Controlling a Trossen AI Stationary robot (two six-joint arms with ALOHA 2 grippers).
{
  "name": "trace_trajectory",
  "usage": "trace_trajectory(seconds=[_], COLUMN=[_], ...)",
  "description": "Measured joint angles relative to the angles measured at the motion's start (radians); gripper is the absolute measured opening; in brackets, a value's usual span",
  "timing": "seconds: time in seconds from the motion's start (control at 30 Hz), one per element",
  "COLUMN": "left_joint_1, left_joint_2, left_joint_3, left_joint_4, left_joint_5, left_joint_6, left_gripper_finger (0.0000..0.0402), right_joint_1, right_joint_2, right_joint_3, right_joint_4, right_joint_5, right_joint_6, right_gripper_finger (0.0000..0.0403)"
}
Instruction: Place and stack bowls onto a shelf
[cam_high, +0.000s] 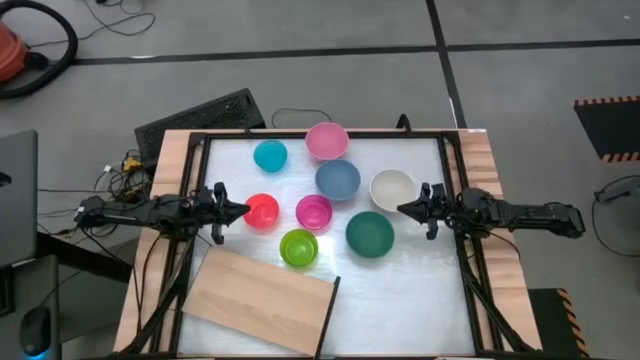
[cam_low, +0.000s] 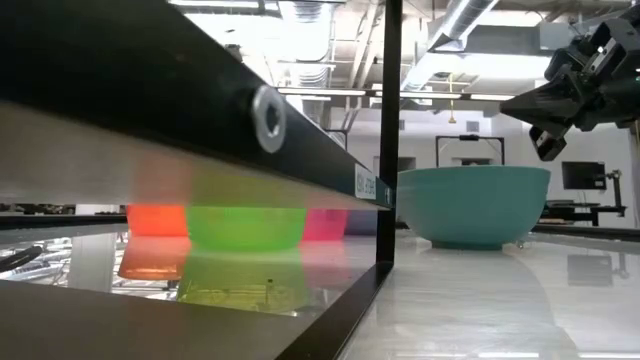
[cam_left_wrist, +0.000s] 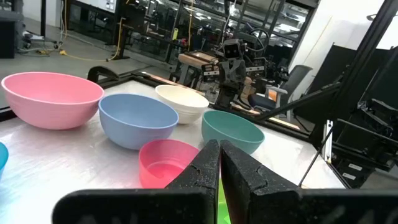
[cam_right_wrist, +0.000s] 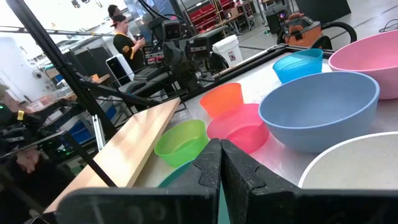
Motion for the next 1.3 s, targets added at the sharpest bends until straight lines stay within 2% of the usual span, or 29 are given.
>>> trace_trajectory(seconds=[0.17, 0.33, 0.63, 0.87, 1.03, 1.17, 1.3], left_joint_1=[0.000, 0.000, 0.000, 0.000, 0.000, 0.000, 0.000], left_joint_2=[0.000, 0.000, 0.000, 0.000, 0.000, 0.000, 0.000], left_joint_3=[0.000, 0.000, 0.000, 0.000, 0.000, 0.000, 0.000], left_joint_4=[0.000, 0.000, 0.000, 0.000, 0.002, 0.006, 0.006], left_joint_5=[0.000, 0.000, -0.001, -0.001, -0.005, -0.018, -0.032], left_joint_6=[-0.011, -0.104, -0.178, -0.303, -0.485, -0.565, -0.635], left_gripper_finger=[0.0000, 0.0000, 0.0000, 0.0000, 0.0000, 0.0000, 0.0000], right_joint_1=[0.000, 0.000, 0.000, -0.002, -0.002, -0.002, -0.002], right_joint_2=[0.000, 0.000, 0.000, 0.000, 0.000, 0.000, 0.000], right_joint_3=[0.000, 0.000, 0.000, 0.000, 0.000, 0.000, 0.007], right_joint_4=[0.000, 0.000, 0.000, 0.000, 0.003, 0.010, 0.011], right_joint_5=[0.000, 0.000, 0.000, 0.000, 0.000, 0.001, 0.002], right_joint_6=[0.000, 0.000, 0.000, 0.000, 0.000, 0.004, 0.124], right_gripper_finger=[0.0032, 0.0032, 0.0032, 0.0032, 0.0032, 0.0032, 0.0032])
